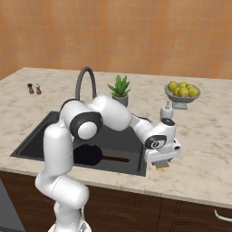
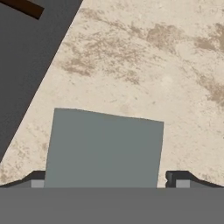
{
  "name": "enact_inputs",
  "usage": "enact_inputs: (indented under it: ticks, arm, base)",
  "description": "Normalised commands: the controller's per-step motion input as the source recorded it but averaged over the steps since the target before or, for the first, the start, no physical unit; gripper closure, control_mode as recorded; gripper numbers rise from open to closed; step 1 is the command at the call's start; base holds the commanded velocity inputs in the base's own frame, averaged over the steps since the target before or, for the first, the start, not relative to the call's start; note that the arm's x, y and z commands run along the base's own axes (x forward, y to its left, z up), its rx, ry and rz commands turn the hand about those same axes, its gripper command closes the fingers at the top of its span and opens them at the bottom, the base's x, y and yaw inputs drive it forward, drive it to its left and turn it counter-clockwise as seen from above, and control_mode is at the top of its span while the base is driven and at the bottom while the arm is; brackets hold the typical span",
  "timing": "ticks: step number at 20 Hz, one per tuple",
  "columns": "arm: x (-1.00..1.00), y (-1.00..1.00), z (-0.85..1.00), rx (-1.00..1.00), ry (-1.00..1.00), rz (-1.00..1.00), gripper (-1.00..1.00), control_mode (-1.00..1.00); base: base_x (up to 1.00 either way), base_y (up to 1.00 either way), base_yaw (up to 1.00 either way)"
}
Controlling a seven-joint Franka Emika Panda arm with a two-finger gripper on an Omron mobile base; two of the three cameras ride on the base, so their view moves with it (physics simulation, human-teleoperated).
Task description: Pick the pan and sponge and place them into the sink. Then turn on the water.
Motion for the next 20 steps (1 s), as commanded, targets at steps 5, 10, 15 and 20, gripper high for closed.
enact_inputs:
  ticks: [5, 10, 15, 20]
  arm:
    - [-0.02, 0.0, -0.34, 0.03, 0.0, 0.0, 1.0, -1.0]
    - [-0.02, 0.16, -0.05, 0.0, -0.06, 0.01, 1.0, -1.0]
    - [-0.05, 0.81, 0.37, -0.01, -0.21, 0.24, 1.0, -1.0]
    - [0.0, 1.0, 0.43, 0.0, -0.17, 0.45, 1.0, -1.0]
  base:
    - [0.0, 0.0, 0.0]
    - [0.0, 0.0, 0.0]
    - [0.0, 0.0, 0.0]
    - [0.0, 0.0, 0.0]
